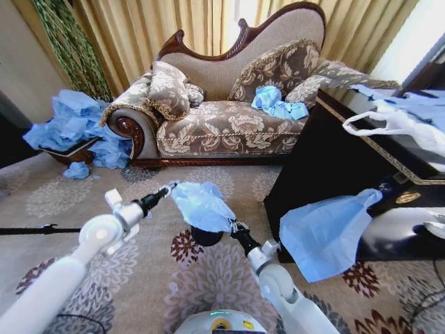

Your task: Place a garbage bag over the trash bin.

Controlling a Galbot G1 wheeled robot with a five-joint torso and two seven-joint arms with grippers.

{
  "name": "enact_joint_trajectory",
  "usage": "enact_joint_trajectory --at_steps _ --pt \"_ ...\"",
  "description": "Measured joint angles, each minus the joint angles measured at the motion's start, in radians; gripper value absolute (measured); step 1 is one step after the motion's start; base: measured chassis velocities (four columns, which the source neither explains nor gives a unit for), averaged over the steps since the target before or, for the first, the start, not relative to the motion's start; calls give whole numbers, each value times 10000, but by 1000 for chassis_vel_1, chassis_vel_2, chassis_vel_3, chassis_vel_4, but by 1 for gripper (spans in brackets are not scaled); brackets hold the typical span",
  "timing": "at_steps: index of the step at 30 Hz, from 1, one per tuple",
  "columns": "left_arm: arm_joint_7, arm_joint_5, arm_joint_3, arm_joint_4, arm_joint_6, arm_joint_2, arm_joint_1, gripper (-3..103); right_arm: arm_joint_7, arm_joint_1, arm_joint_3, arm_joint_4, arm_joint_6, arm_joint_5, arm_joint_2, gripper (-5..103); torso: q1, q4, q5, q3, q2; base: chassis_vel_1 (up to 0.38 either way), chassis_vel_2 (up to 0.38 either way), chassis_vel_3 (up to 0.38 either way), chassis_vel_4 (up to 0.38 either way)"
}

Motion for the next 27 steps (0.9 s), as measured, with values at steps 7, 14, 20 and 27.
enact_joint_trajectory --at_steps 7,14,20,27 --pt "129 270 -1156 -279 -22 -469 1314 0 -244 -472 -400 191 16 -131 52 0 0 -3 3 -1 2 0 0 0 0" --pt "137 -408 -3067 -1104 -34 -1036 2763 0 -117 404 -1526 -404 93 -387 807 0 0 8 4 -1 2 0 0 0 0" --pt "-62 -790 -3293 -1503 -36 -1049 2604 0 98 791 -1544 7 -47 -246 662 0 0 3 4 -1 2 0 0 0 0" --pt "-232 -692 -2596 -1219 -64 -715 1991 0 113 -251 -1124 820 -287 -94 -63 0 0 -5 2 0 2 0 0 0 0"
